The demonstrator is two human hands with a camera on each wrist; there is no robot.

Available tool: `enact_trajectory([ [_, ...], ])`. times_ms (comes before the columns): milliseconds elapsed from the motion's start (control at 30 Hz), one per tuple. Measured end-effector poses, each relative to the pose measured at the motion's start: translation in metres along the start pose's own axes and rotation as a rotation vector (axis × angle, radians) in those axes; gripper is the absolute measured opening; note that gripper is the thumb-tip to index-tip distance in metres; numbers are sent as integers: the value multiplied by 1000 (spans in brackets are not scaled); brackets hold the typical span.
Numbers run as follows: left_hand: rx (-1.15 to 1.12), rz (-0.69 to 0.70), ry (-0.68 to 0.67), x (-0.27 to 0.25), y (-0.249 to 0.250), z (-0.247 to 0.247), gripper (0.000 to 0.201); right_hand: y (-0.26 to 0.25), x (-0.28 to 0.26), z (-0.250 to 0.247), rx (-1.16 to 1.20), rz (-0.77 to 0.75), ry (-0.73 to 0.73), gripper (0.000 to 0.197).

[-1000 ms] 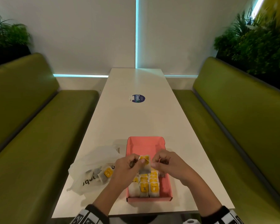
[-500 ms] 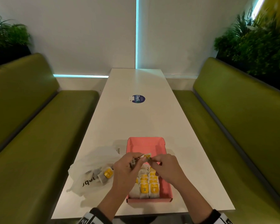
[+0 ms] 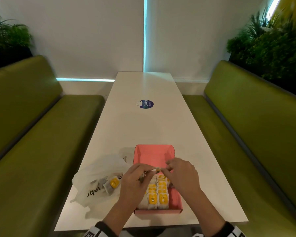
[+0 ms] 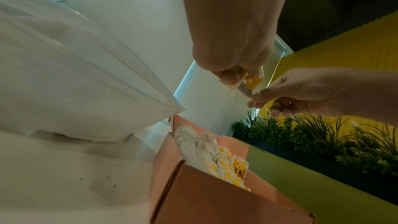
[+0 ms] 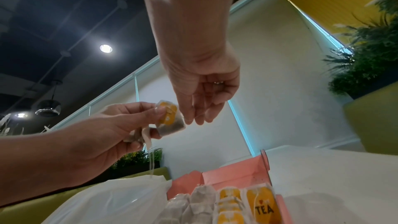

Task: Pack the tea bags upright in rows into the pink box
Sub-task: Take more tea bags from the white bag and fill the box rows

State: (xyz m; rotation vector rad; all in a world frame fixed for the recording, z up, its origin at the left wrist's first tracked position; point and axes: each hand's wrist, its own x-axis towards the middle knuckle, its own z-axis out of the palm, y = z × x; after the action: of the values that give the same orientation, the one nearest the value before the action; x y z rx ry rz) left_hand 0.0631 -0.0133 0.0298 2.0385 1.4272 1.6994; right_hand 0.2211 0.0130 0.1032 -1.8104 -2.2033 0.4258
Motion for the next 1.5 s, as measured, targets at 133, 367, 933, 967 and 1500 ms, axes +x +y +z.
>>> enact_trajectory([
  [133,4,18,-49,1,0,-2,17,-1,-2,-13,-57,-72,-72,26],
  [367,-30,39,-87,3,4,-3,15,-3,-3,-15,-2,-101,-210,36],
  [933,-116,-47,-10,5,10,-8,5,-1,1,6,660,-20,-289,30],
  [967,-127,-66,5,5,9,-7,6,-2,0,6,702,-23,-272,29],
  [1500,-210,-293,57,2,17,-1,7,-1,-1,14,781,-64,-151,23],
])
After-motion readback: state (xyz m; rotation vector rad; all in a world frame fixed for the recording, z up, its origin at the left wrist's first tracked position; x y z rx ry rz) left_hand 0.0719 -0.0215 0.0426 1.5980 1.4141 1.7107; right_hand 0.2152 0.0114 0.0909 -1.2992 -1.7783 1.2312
